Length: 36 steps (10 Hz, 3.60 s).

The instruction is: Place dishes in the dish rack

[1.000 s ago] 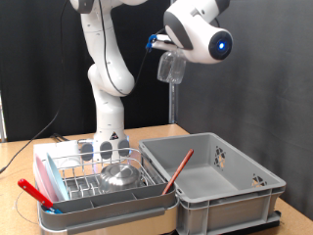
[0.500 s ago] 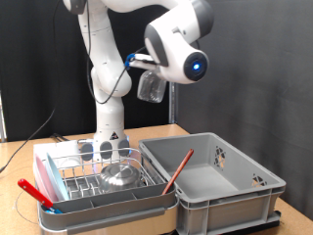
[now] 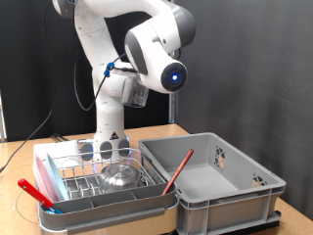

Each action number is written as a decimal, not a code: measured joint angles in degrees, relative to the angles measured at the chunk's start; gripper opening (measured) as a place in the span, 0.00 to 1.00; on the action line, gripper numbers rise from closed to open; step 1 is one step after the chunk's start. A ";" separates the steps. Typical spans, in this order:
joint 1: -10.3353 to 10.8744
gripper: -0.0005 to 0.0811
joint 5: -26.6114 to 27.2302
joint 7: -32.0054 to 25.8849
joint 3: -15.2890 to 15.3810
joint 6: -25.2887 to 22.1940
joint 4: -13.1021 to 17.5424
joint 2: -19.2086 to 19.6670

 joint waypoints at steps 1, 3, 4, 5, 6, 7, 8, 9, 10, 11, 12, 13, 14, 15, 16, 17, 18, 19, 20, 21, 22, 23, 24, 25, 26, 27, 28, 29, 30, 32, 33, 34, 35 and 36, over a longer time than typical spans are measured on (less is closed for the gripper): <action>-0.07 0.14 -0.70 -0.69 0.30 0.05 -0.06 0.08; -2.76 0.14 -4.94 -3.71 2.70 0.24 -1.14 1.04; -5.14 0.14 -6.62 -4.55 3.55 0.34 -1.97 1.64; -7.07 0.14 -7.91 -5.19 3.51 0.38 -2.44 2.21; -8.58 0.14 -9.25 -5.74 3.03 0.43 -2.49 2.86; -9.30 0.14 -10.28 -6.06 2.03 0.44 -2.45 3.31; -9.42 0.14 -12.06 -6.79 0.77 0.47 -2.34 3.80; -9.37 0.14 -13.81 -7.67 -0.26 0.48 -2.31 4.44; -9.34 0.14 -15.48 -8.50 -0.89 0.48 -2.32 5.00; -9.35 0.14 -17.21 -9.30 -1.08 0.56 -2.47 5.66; -9.36 0.14 -18.72 -9.77 -1.26 1.31 -2.98 6.17; -9.34 0.14 -19.83 -9.83 -1.53 2.61 -4.03 6.50; -9.10 0.14 -20.94 -9.83 -2.27 4.29 -5.57 6.66; -8.75 0.14 -21.85 -9.81 -3.10 5.60 -6.95 6.75; -8.04 0.14 -22.74 -9.75 -4.41 7.11 -8.31 6.77; -7.19 0.14 -23.20 -9.66 -5.80 8.39 -9.31 6.80; -6.30 0.14 -23.51 -9.63 -7.16 9.86 -10.07 6.81; -5.35 0.14 -23.64 -9.61 -8.49 11.03 -10.57 6.84; -4.36 0.14 -23.77 -9.60 -9.61 12.00 -10.92 6.90; -3.56 0.14 -23.88 -9.60 -10.19 12.32 -11.28 6.96; -3.00 0.14 -23.89 -9.60 -10.32 12.28 -11.44 6.97; -2.54 0.14 -23.89 -9.61 -10.34 12.36 -11.70 6.97; -2.12 0.14 -23.89 -9.61 -10.34 12.63 -12.07 6.98; -1.71 0.14 -23.89 -9.62 -10.37 13.48 -12.44 7.00; -1.28 0.14 -23.86 -9.62 -10.56 14.43 -12.78 7.00; -0.78 0.14 -23.84 -9.62 -10.96 14.95 -12.91 7.02; -0.25 0.14 -23.84 -9.61 -11.51 15.29 -12.91 7.03; 0.45 0.14 -23.84 -9.59 -12.39 15.57 -12.91 7.04; 1.34 0.14 -23.84 -9.55 -13.60 15.73 -12.83 7.06; 3.24 0.14 -23.85 -9.42 -16.23 16.44 -12.72 7.09; 4.18 0.14 -23.90 -9.36 -17.55 16.82 -12.67 7.13; 5.17 0.14 -23.90 -9.35 -18.75 16.88 -12.60 7.20; 6.17 0.14 -24.01 -9.33 -19.86 16.96 -12.55 7.30; 7.14 0.14 -24.24 -9.31 -20.92 17.17 -12.54 7.39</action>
